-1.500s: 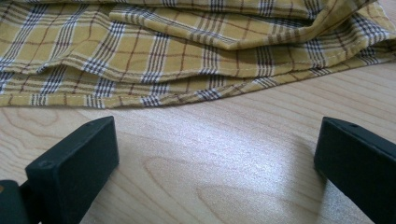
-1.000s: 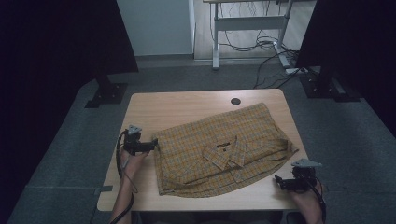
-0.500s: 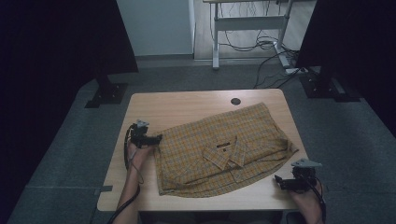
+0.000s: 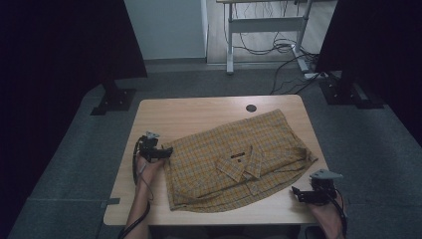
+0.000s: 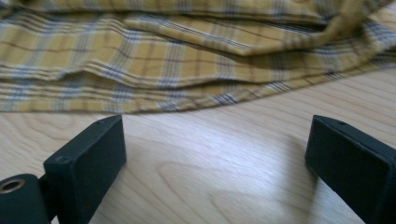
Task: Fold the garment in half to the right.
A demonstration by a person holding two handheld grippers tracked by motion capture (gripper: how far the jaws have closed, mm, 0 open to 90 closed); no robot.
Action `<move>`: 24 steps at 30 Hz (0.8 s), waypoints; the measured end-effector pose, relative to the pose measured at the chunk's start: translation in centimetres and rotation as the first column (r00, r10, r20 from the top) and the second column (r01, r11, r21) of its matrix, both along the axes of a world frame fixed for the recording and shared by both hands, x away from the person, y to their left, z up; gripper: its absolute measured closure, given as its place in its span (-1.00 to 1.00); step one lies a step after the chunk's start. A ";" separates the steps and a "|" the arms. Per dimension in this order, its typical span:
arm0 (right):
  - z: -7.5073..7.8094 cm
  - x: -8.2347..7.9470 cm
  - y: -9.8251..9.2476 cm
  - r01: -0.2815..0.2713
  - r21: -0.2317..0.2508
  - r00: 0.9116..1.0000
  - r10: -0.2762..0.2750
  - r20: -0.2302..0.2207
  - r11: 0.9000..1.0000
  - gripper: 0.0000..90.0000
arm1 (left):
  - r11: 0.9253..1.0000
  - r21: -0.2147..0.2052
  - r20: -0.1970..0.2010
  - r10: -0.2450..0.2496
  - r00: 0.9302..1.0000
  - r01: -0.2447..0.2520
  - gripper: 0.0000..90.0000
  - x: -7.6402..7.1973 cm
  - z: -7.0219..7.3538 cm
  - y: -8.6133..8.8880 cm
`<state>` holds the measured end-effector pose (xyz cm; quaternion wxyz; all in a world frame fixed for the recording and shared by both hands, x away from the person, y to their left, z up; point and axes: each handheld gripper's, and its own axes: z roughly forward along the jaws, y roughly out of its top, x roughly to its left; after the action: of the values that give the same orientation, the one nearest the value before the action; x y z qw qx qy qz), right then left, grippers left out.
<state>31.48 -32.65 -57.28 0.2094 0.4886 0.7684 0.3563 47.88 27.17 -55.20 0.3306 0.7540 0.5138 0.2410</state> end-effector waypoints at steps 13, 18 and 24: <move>1.2 0.7 3.7 -0.158 0.032 0.987 0.157 0.027 0.987 -0.88 | 1.000 0.001 0.000 0.004 1.000 -0.004 -0.83 -0.7 0.0 0.1; 1.5 1.1 5.6 -0.215 0.046 0.976 0.214 0.032 0.976 -0.87 | 1.000 0.000 0.000 0.006 1.000 -0.006 -0.83 -0.7 0.0 0.1; 2.1 1.6 7.9 -0.285 0.060 0.958 0.282 0.046 0.957 -0.86 | 1.000 0.000 -0.001 0.008 1.000 -0.008 -0.83 -0.8 0.0 0.1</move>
<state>33.11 -24.73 -55.18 0.1541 0.3734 0.8142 0.4169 47.05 27.28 -55.23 0.3296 0.7521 0.5168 0.2421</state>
